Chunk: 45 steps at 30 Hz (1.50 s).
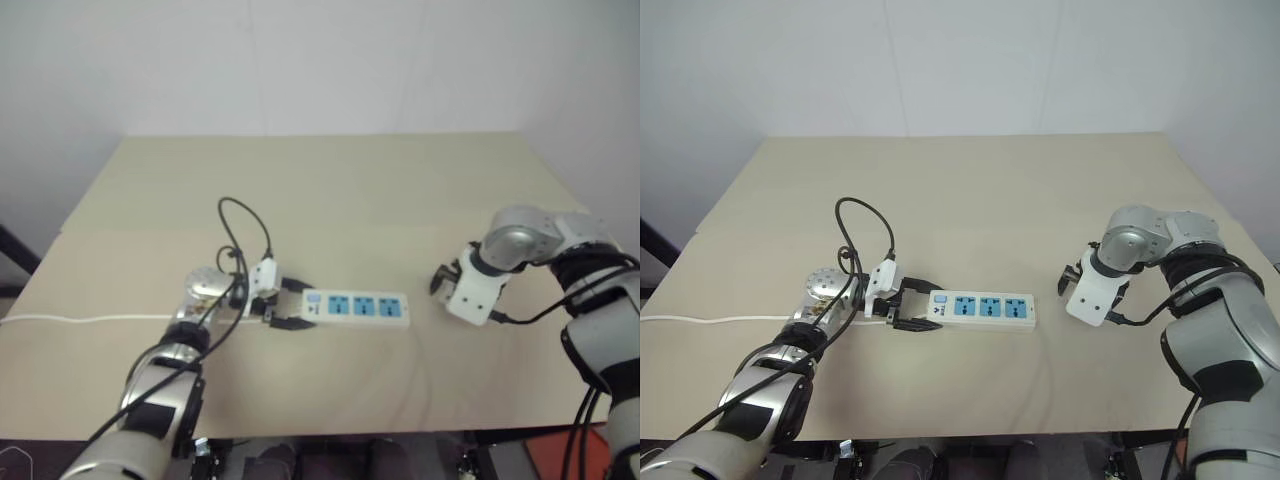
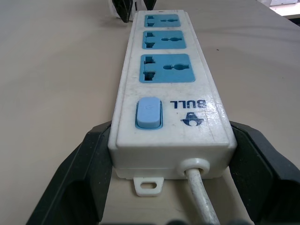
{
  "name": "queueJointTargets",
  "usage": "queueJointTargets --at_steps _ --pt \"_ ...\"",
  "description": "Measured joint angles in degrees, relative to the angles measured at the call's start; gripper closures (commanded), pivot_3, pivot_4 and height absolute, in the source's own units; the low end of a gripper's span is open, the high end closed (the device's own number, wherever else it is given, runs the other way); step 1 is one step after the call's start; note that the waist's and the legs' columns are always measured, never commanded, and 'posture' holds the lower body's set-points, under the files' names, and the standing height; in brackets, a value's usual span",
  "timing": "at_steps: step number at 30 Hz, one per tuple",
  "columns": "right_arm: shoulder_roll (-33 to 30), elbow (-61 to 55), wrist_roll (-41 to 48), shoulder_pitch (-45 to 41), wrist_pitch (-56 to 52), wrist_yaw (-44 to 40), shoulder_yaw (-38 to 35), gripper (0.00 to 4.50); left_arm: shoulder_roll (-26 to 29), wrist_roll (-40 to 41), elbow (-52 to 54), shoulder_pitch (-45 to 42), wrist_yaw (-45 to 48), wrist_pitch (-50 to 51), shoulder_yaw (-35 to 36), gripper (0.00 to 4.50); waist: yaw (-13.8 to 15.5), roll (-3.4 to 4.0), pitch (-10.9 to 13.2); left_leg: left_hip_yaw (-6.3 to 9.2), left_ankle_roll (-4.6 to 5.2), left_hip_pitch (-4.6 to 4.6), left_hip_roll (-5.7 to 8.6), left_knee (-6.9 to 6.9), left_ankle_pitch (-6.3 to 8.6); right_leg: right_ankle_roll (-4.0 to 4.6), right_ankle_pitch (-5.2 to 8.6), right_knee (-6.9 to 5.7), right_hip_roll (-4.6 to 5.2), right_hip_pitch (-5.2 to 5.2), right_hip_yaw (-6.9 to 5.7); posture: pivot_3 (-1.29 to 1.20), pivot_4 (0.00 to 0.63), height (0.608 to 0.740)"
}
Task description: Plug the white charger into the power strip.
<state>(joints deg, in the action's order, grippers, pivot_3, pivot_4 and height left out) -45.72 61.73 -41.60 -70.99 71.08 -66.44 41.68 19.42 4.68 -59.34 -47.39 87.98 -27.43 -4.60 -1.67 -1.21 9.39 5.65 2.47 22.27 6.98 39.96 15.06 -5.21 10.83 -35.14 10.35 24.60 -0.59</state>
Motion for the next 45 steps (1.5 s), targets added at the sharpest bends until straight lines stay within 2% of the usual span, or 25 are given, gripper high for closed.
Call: queueJointTargets --at_steps 4,5,18,24,30,32,36,40,45 --pt "0.00 0.99 -1.62 -0.41 0.74 2.08 0.43 3.08 -0.01 0.02 0.00 0.05 -0.21 0.00 -0.03 1.26 -0.76 0.00 0.00 0.00 0.00 -0.03 0.00 0.00 0.00 0.01 0.00 0.00 -0.01 -0.05 0.01 0.00 0.150 0.740" --pt "0.02 1.10 -1.95 -0.54 1.02 2.72 0.44 3.30 -0.03 0.02 0.00 0.04 -0.24 0.00 -0.05 1.26 -0.83 0.00 0.00 0.00 0.00 -0.04 0.00 0.00 0.00 0.01 0.00 0.00 -0.01 -0.05 0.01 0.00 0.150 0.740" --pt "-0.06 1.90 -4.29 -1.11 2.02 7.39 0.69 3.31 -0.20 0.02 -0.01 0.04 -0.22 0.00 -0.16 1.26 -1.06 0.01 -0.01 -0.02 -0.01 -0.09 -0.01 -0.01 0.00 0.03 -0.02 -0.03 -0.07 -0.05 0.09 0.00 0.150 0.740" --pt "0.93 0.46 10.41 -1.00 -5.63 0.38 -6.72 3.31 -0.55 0.10 0.14 0.04 -0.25 -0.03 -0.26 1.26 -0.94 0.02 -0.01 -0.03 -0.01 -0.03 -0.07 -0.05 0.00 0.05 -0.03 0.00 -0.06 -0.03 0.10 0.00 0.150 0.740" --pt "3.30 -13.34 32.08 7.71 -27.76 -5.28 -20.07 3.31 -0.78 0.19 1.08 0.62 -0.78 -0.14 -0.53 1.26 -0.63 0.02 -0.01 0.05 0.01 -0.01 -0.15 -0.06 0.01 0.10 -0.06 -0.02 -0.07 -0.10 0.00 0.00 0.150 0.740" --pt "5.50 -22.83 41.99 13.29 -41.82 -5.60 -25.78 3.31 -0.72 0.30 1.65 0.98 -0.82 -0.01 -0.49 1.26 -0.55 0.02 -0.01 0.07 0.02 0.03 -0.20 -0.06 0.01 0.13 -0.09 -0.05 -0.07 -0.10 -0.03 0.00 0.150 0.740" --pt "7.65 -39.40 54.09 20.60 -63.22 -3.84 -31.52 3.31 -0.90 0.43 2.44 1.34 -1.08 0.19 -0.65 1.26 -0.12 0.02 -0.01 0.09 0.03 0.13 -0.17 -0.04 0.02 0.14 -0.09 -0.09 -0.06 0.02 -0.04 0.00 0.150 0.740" --pt "10.88 -53.41 63.82 28.60 -79.36 -0.53 -34.68 3.31 -0.77 0.72 3.08 1.57 -1.13 1.39 -0.99 1.26 0.30 0.02 -0.02 0.08 0.04 0.12 -0.22 -0.05 0.03 0.15 -0.10 -0.04 -0.07 0.04 -0.06 0.00 0.150 0.740" --pt "17.40 -57.02 67.71 34.17 -86.39 3.28 -34.96 3.31 -0.65 0.91 3.49 1.58 -1.11 2.71 -1.31 1.26 0.35 0.03 -0.02 0.07 0.04 0.11 -0.19 -0.01 0.02 0.16 -0.10 -0.06 -0.07 0.05 -0.03 0.00 0.150 0.740"
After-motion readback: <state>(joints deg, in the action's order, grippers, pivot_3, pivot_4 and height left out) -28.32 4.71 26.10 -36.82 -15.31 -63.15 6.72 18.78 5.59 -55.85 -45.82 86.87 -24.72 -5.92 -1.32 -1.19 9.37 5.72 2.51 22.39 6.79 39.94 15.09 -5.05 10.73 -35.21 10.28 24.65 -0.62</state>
